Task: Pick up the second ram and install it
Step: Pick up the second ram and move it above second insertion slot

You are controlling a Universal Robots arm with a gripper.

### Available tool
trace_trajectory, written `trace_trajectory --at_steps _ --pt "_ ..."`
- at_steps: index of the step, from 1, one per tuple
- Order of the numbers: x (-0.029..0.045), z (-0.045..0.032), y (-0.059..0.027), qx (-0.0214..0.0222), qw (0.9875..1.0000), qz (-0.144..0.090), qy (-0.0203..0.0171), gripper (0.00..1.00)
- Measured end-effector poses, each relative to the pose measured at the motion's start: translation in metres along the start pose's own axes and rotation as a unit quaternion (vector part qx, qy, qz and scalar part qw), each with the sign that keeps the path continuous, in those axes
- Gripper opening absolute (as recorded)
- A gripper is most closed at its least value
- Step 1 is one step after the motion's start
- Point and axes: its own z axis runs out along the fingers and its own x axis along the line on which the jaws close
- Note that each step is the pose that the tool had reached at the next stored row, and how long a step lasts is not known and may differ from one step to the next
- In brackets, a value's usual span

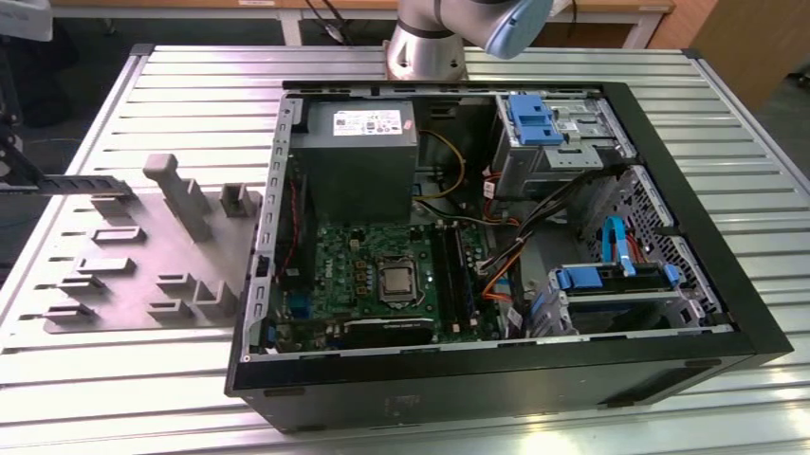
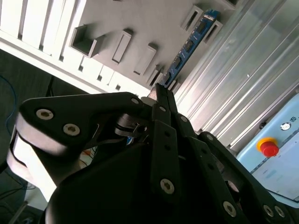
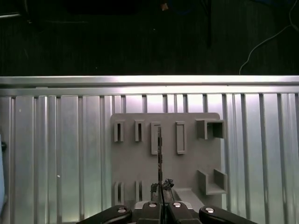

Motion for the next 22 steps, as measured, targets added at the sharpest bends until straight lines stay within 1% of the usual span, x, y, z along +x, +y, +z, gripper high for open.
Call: trace_trajectory --at_steps 6,7,16,19,22 --pt "-0.0015 -0.0165 0.0007 0.0000 1.0000 0.000 -0.0034 0.12" --pt "-0.0020 -0.0208 0.0008 0.0000 1.0000 0.000 -0.0039 0.12" --pt "-0.0020 -0.0216 0.0001 -0.0001 1.0000 0.000 -0.0040 0.12" --pt "-0.0022 -0.0216 -0.0035 0.0000 1.0000 0.000 -0.0041 0.12" --pt "-0.0025 -0.0219 -0.0104 -0.0001 1.0000 0.000 -0.0040 0.12"
